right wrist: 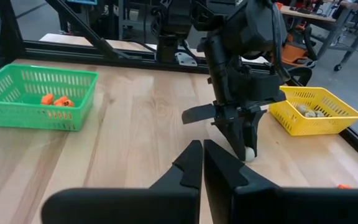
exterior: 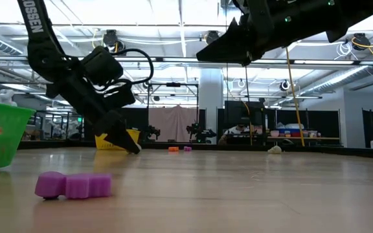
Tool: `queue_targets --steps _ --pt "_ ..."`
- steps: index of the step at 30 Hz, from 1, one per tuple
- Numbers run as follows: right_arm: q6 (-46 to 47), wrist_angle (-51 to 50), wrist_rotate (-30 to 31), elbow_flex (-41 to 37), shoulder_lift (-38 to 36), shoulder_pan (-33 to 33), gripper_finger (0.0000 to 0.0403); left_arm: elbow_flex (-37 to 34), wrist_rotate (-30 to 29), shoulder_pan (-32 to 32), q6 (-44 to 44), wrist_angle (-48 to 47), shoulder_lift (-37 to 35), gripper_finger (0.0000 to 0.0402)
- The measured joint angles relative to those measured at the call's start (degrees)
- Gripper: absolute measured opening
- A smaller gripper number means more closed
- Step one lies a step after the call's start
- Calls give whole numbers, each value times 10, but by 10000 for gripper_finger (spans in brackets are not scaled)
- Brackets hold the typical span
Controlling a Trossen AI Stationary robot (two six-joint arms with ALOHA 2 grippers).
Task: Sort Halloween decoration
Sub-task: Put the gray skull toy into the yellow bin, then put the purple skeleton toy into the blue bin
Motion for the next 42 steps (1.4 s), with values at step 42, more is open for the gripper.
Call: queue_targets --steps 42 --pt "87 -66 44 0 0 -29 0 191 -32 298 26 -317 -39 199"
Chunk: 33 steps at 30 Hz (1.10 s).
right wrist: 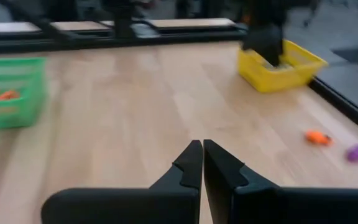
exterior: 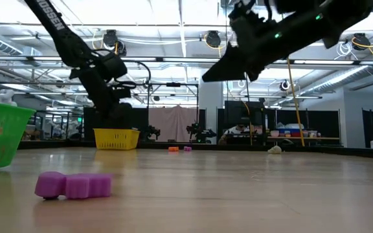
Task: Sort Halloween decoration
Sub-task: Put the purple skeleton toy into the blue bin
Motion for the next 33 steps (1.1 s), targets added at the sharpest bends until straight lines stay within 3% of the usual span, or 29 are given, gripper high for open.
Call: queue_targets --steps 7,14,17,24,33 --pt "24 -4 -6 3 5 -107 0 -76 35 -26 -30 67 -85 148" --pt "31 -101 -96 83 43 -222 0 -197 64 -101 -61 189 -200 71" --pt "47 -218 -101 167 90 -263 0 -236 64 -137 -71 229 -245 49" --pt "96 -462 -188 408 239 -346 4 -276 64 -194 -78 267 -308 25" --pt "104 -665 -216 670 417 -384 87 -276 60 -217 -77 270 -313 24"
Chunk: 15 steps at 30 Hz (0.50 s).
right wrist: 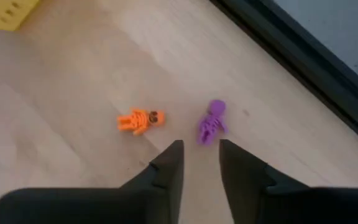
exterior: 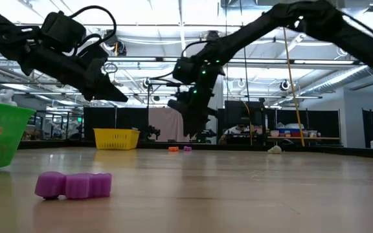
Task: Sort Halloween decoration
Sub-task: Put the purple skeleton toy into the blue bin
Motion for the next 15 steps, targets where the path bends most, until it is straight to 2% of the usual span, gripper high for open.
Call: queue_targets --steps 7,15 --pt "14 -62 -2 117 76 -15 130 0 0 0 0 0 0 24" --pt "36 -66 -64 132 108 -39 127 0 -1 0 0 -2 0 24"
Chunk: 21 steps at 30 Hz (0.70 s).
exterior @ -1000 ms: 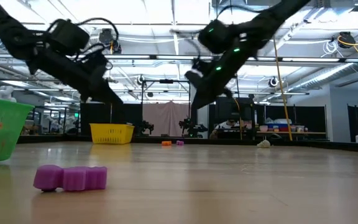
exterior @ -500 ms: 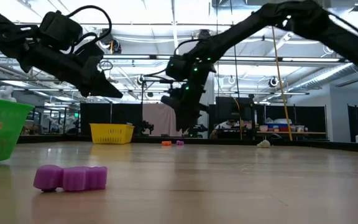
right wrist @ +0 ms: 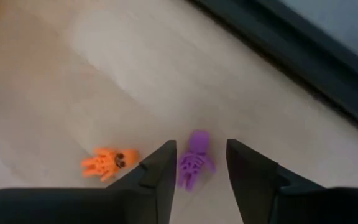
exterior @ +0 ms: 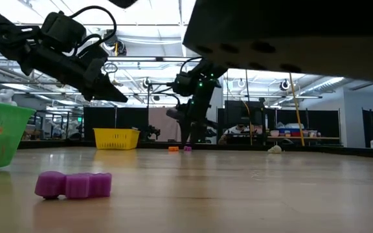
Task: Sort Halloween decoration
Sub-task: Put the purple skeleton toy into the blue bin
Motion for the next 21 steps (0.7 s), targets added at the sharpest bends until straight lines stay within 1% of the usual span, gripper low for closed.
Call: queue_targets --steps 3,7,11,14,19,21 --pt "5 8 -11 0 -2 -6 119 0 0 0 0 0 0 24" --pt "19 6 -40 0 -2 -16 105 0 0 0 0 0 0 25" --pt "19 -3 -42 0 -2 -23 89 0 -1 0 0 0 0 25" --pt "19 -14 -56 0 -2 -29 80 0 -1 0 0 0 0 24" --pt "8 -26 -56 0 -2 -32 78 0 -1 0 0 0 0 25" --pt "-6 -49 -56 0 -2 -34 77 0 -1 0 0 0 0 25"
